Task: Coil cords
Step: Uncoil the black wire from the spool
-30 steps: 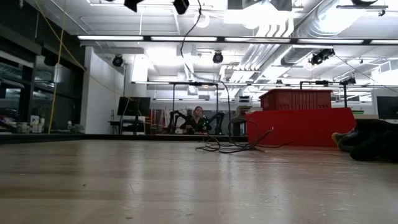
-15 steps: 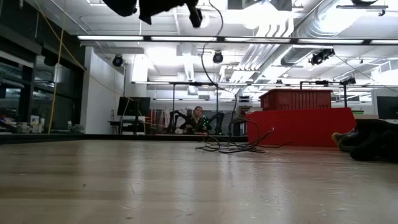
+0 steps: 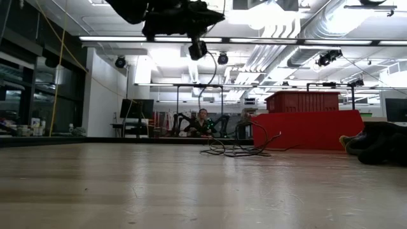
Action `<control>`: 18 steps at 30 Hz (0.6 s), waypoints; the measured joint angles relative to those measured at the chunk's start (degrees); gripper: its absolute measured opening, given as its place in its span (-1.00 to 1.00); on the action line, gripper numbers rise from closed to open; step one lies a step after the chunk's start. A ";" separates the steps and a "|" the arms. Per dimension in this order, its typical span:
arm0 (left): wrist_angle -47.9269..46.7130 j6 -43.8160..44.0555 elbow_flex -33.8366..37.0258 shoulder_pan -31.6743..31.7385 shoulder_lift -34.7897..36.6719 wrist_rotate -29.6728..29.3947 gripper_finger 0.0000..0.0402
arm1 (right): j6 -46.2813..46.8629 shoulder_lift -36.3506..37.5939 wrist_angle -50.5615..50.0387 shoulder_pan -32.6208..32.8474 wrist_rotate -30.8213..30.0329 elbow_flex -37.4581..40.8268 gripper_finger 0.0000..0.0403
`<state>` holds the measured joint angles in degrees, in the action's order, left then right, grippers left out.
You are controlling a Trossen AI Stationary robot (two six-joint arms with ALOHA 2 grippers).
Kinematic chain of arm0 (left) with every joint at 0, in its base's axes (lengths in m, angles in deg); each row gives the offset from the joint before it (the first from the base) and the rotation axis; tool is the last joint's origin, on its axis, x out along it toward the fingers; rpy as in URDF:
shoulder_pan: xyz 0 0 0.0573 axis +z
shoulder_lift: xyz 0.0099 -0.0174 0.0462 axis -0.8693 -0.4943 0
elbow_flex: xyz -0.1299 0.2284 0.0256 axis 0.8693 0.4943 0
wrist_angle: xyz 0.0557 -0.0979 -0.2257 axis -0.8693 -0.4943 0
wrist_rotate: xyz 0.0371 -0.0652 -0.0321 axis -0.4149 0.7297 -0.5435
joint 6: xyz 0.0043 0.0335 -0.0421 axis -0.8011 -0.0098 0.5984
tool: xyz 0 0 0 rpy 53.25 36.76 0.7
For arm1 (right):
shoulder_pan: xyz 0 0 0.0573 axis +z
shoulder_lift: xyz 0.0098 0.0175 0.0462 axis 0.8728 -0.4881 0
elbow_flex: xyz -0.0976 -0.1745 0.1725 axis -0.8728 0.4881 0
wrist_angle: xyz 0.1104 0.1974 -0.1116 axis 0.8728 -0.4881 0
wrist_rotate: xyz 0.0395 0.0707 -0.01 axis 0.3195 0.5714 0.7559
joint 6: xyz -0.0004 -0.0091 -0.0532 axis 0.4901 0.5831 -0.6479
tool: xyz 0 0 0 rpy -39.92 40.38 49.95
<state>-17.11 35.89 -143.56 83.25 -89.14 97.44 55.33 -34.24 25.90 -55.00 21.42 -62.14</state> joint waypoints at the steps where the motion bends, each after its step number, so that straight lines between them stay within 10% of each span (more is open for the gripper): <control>1: -1.07 0.10 0.02 -0.22 0.02 1.98 -1.00 | -0.58 0.02 0.10 0.00 -0.74 0.00 -1.00; 9: -13.71 -0.76 0.04 -2.09 0.48 11.97 -0.89 | -3.92 0.07 0.19 -0.96 -6.91 0.00 -1.00; 18: -36.73 -20.08 0.06 -3.26 7.58 -6.50 -0.67 | -8.44 0.52 -0.07 -2.71 -10.25 0.00 -1.00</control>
<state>-53.83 15.81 -143.49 79.99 -81.56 90.95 46.89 -33.72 25.83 -57.71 11.17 -62.14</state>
